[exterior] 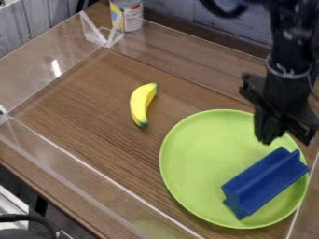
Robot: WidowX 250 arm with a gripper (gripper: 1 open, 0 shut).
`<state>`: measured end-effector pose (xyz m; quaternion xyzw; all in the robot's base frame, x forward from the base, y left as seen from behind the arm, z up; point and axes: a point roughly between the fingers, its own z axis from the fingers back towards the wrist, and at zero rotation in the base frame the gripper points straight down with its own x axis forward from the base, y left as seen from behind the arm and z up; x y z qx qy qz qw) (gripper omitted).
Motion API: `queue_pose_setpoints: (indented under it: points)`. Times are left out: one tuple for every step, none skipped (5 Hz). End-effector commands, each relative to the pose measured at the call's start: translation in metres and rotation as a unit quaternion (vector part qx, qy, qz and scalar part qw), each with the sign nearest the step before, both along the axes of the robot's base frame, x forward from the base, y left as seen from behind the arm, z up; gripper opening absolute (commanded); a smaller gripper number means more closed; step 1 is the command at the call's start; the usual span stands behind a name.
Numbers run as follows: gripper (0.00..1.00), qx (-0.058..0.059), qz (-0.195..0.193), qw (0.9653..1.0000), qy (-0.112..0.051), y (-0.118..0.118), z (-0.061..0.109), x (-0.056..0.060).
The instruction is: Put the blue object in the green plate
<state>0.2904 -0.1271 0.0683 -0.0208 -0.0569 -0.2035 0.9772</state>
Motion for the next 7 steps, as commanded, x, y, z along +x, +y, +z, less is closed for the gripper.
queue_pose_setpoints:
  points:
    - [0.00,-0.005,-0.013,0.9998,-0.015,-0.010,-0.005,0.006]
    - [0.00,-0.005,-0.021,0.9997,-0.012,-0.017,-0.016,0.008]
    - [0.00,-0.004,-0.028,0.9996,-0.008,-0.021,-0.029,0.006]
    - [0.00,-0.003,-0.029,0.9996,-0.005,-0.021,-0.036,0.008]
    - [0.00,-0.002,-0.029,0.9996,-0.002,-0.021,-0.043,0.010]
    - [0.00,-0.001,-0.030,0.9996,0.002,-0.021,-0.046,0.012]
    - [0.00,0.000,-0.030,0.9995,0.004,-0.021,-0.048,0.013]
